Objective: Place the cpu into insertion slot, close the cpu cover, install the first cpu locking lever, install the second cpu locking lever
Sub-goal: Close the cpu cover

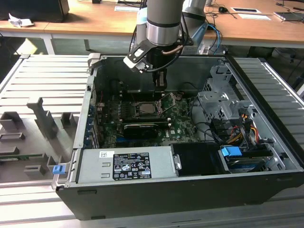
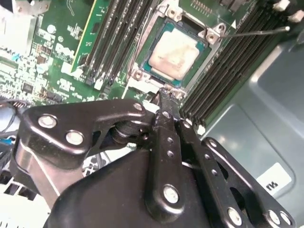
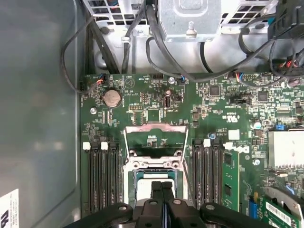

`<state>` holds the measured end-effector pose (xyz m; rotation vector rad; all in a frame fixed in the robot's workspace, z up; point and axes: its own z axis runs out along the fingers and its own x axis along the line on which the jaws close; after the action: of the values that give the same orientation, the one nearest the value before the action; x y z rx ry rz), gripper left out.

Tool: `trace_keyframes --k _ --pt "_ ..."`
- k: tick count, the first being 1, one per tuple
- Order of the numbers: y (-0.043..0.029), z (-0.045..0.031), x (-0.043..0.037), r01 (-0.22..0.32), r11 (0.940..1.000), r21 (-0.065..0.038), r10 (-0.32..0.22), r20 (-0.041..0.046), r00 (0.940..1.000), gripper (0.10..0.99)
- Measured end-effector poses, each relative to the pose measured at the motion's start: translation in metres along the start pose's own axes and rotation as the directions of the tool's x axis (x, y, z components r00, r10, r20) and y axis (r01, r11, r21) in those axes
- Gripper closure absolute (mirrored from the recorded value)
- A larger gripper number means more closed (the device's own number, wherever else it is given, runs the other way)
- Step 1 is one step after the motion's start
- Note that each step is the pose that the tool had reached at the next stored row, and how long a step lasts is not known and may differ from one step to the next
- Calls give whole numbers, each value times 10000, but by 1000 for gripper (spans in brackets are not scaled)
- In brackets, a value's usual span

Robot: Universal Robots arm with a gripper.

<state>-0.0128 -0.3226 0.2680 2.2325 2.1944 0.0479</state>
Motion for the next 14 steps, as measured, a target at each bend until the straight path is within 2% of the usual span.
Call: trace_keyframes --k 2,4,11,14 --pt "15 -8 1 -1 10000 -2 1 -1 10000 980" --pt "69 -7 1 1 10000 1 -1 3 10000 980" --pt "441 22 7 108 9999 1 -108 0 9999 980" --pt "547 43 9 163 9999 2 -163 -2 9999 980"
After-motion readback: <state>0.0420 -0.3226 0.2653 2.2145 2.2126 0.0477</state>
